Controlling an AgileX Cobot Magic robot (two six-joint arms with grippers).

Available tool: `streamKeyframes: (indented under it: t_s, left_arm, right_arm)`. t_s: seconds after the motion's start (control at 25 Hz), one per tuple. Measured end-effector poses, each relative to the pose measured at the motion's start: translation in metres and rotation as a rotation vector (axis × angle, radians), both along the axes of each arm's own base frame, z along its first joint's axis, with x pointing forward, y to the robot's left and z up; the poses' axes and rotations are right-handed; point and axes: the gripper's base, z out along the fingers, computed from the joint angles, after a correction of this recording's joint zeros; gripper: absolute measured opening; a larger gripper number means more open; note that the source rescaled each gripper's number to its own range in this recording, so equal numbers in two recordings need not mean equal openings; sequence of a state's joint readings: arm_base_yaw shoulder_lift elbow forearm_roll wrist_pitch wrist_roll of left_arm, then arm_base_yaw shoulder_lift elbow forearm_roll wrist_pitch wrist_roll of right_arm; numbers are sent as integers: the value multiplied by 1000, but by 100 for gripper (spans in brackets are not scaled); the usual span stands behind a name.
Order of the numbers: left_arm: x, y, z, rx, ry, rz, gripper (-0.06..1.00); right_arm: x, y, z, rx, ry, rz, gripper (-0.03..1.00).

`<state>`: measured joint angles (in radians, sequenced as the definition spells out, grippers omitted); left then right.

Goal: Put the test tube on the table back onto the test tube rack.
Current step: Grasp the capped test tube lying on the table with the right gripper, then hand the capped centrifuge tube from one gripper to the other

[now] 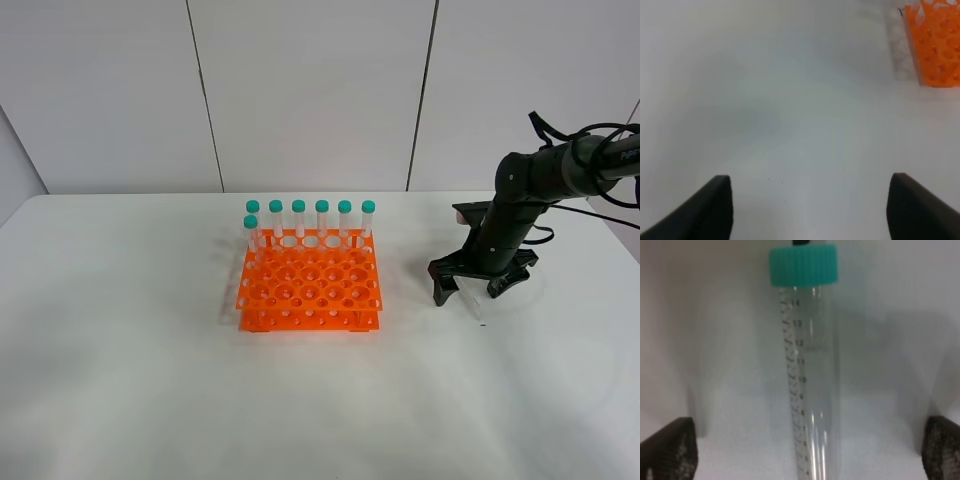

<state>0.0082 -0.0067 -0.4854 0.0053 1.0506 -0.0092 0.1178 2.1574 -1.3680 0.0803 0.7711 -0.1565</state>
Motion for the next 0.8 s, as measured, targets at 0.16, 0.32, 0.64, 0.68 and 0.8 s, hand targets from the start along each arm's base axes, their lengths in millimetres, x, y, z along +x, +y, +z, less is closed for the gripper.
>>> streamKeyframes:
  t_s: [0.16, 0.32, 0.64, 0.68, 0.8]
  left_arm:
    - [0, 0, 0, 0, 0, 0, 98]
    - [0, 0, 0, 0, 0, 0, 98]
    - [0, 0, 0, 0, 0, 0, 98]
    - [0, 0, 0, 0, 0, 0, 98]
    - [0, 0, 0, 0, 0, 0, 98]
  right_arm:
    - [0, -1, -1, -14, 1, 1, 68]
    - [-1, -4, -1, -41, 15, 16, 16]
    - [-3, -5, 2, -63, 21, 48, 0]
    - [-3, -5, 7, -63, 13, 54, 0]
    - [-3, -5, 37, -58, -58, 66, 0]
